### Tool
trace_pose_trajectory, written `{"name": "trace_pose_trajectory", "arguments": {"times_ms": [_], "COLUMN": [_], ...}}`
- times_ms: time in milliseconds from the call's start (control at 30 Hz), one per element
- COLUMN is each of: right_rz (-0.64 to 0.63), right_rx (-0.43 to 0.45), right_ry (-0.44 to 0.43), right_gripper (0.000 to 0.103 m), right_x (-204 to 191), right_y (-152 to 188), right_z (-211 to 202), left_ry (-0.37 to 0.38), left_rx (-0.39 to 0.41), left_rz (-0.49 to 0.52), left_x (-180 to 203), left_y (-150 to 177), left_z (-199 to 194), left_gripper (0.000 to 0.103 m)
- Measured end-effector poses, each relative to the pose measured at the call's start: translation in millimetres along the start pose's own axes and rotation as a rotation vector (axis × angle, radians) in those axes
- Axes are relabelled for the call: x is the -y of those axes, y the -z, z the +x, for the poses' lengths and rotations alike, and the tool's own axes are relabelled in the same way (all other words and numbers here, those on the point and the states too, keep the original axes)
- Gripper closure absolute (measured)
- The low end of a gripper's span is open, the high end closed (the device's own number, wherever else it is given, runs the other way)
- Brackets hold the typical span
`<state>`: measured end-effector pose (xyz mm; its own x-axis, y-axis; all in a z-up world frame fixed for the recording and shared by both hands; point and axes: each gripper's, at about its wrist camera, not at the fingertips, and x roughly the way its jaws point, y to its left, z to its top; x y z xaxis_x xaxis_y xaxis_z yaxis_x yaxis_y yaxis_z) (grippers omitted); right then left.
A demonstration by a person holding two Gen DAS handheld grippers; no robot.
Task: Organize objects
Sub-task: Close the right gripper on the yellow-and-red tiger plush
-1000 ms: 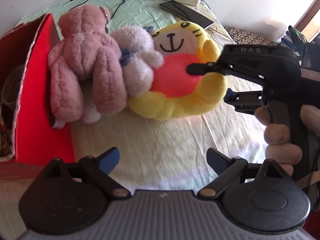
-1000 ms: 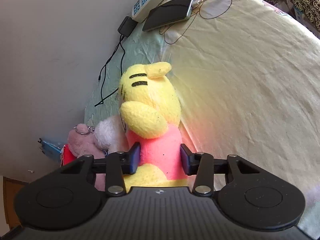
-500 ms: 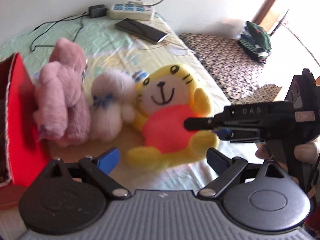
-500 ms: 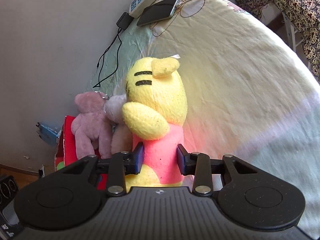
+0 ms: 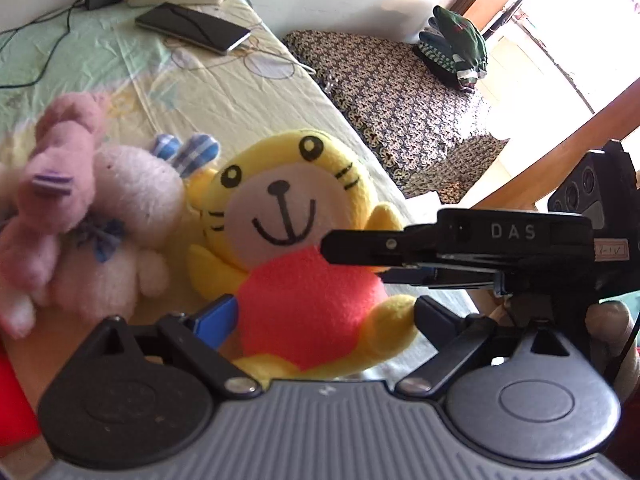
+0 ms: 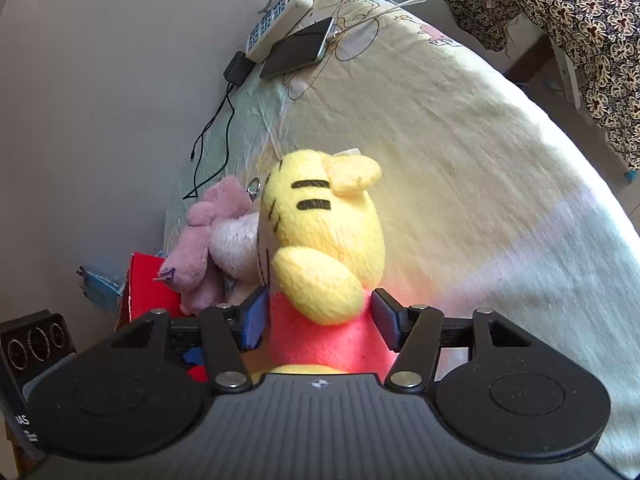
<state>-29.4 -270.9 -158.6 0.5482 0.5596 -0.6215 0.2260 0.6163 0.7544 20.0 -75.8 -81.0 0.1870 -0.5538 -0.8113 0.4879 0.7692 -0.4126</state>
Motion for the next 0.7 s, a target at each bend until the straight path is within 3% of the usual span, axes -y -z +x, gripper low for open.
{"name": "trace_pose_trajectory", "arguments": {"times_ms": [67, 333, 500, 700], "right_rz": [0.003, -0.002, -0.006, -0.026], "right_rx": [-0.01, -0.038, -0.024, -0.012], "right_ry": [0.014, 0.006, -0.004, -0.004], "right_gripper": [0.042, 0.046, 0.055, 0.058], "right_x": [0, 3, 0, -7], "right_y": [-3, 0, 8, 21], "right_z": [8, 17, 7, -9], "left_ry": [0.009, -0.002, -0.006, -0.039], "left_rx": [-0.024, -0.022, -0.007, 0.006], "left_rz": [-0.016, -0.036, 0.026, 0.134], "left_x": [-3, -2, 14, 35], "left_y": [-3, -5, 1, 14], "left_z": [12, 23, 17, 12], "left_gripper": [0.001, 0.001, 0.004, 0.004]}}
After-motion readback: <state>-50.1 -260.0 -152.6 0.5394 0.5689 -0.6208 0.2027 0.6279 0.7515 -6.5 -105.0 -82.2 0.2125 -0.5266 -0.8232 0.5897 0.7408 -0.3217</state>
